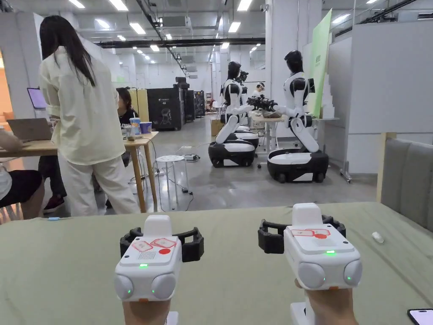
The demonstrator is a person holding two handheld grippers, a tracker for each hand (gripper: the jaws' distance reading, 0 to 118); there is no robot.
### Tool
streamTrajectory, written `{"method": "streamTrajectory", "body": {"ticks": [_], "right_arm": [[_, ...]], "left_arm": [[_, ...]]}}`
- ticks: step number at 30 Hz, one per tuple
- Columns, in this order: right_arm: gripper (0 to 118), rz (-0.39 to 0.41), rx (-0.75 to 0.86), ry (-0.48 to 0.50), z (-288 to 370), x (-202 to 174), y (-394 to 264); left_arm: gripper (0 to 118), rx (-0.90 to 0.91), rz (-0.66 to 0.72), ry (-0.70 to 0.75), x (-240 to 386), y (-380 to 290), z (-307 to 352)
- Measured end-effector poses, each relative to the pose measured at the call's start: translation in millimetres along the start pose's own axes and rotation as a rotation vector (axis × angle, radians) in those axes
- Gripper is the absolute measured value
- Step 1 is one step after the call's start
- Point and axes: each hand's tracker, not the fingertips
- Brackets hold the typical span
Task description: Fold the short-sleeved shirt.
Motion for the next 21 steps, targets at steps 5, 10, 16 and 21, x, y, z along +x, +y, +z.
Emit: {"method": "streamTrajectory", "body": {"ticks": [5, 10, 16, 21], "right_arm": [[118, -0.005, -0.003, 0.013, -3.4, -0.5, -4.2], [118, 0.010, -0.013, 0.007, -8.4, -3.8, -8.5], [118, 0.004, -0.060, -0.006, 0.1, -7.5, -3.4], [118, -0.086, -0.047, 0.057, -3.7, -1.6, -5.2]], "left_arm": [[118, -0.007, -0.009, 0.004, -0.6, -5.7, -1.5], [118, -0.005, -0.007, 0.005, -1.6, -3.9, 1.4], [118, 0.000, -0.007, 0.016, -7.9, -2.7, 2.0], [118, -0.003, -0.008, 0.024, -13.7, -3.2, -1.5]]}}
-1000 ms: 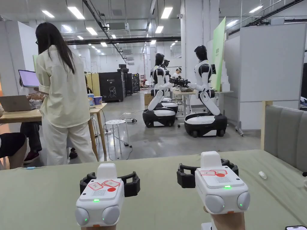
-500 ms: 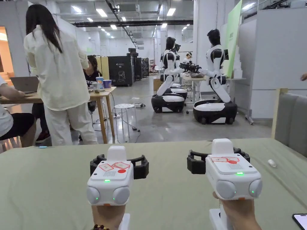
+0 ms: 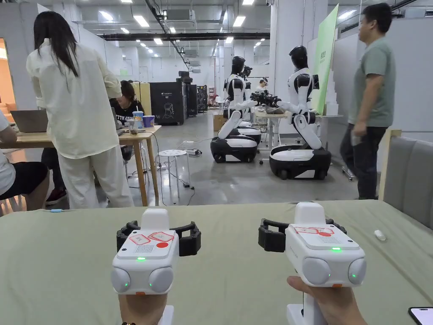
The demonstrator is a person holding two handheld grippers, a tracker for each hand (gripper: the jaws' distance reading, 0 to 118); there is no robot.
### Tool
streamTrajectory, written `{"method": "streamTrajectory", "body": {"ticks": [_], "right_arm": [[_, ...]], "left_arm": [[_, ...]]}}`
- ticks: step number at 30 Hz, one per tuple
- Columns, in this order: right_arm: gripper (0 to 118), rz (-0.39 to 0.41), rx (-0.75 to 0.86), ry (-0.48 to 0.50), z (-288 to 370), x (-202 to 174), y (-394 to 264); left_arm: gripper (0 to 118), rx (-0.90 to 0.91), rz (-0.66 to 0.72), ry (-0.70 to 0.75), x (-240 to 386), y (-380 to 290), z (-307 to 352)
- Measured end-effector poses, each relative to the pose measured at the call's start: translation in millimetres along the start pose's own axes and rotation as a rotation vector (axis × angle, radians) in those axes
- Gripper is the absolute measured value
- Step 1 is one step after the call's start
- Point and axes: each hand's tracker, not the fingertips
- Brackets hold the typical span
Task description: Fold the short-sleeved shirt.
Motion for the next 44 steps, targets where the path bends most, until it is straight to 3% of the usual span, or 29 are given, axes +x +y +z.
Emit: {"method": "streamTrajectory", "body": {"ticks": [4, 6, 10, 14, 24, 33, 40, 43, 44], "right_arm": [[118, -0.050, -0.081, -0.002, 4.5, -3.2, 12.0], [118, -0.018, -0.056, -0.069, 8.0, -9.6, 12.3], [118, 0.065, -0.033, -0.112, 17.0, -21.7, 8.9], [118, 0.091, -0.087, -0.057, 11.3, -24.5, 5.1], [118, 0.071, -0.085, -0.060, 16.6, -17.8, 5.9], [118, 0.113, -0.093, -0.068, 19.2, -21.9, 8.6], [118, 0.102, -0.107, -0.081, 14.2, -17.1, 8.5], [118, 0.020, -0.112, -0.064, 16.0, -12.0, 6.3], [118, 0.035, -0.115, -0.050, 15.9, -10.1, 5.6]], "left_arm": [[118, -0.011, 0.019, 0.005, -2.6, -1.1, -0.9], [118, -0.013, 0.021, 0.006, -3.0, -2.3, -1.2], [118, -0.031, 0.016, 0.000, -2.0, -3.4, -1.9], [118, -0.034, 0.016, 0.003, 0.0, -1.4, -1.0], [118, -0.018, 0.001, -0.015, 3.8, 2.3, 5.2], [118, -0.025, -0.004, -0.024, 6.9, 4.9, 10.8], [118, -0.028, -0.011, -0.021, 5.9, 3.2, 9.0], [118, -0.029, -0.011, -0.019, 5.6, 4.0, 8.1], [118, -0.031, -0.009, -0.021, 5.6, 4.7, 7.7]]}}
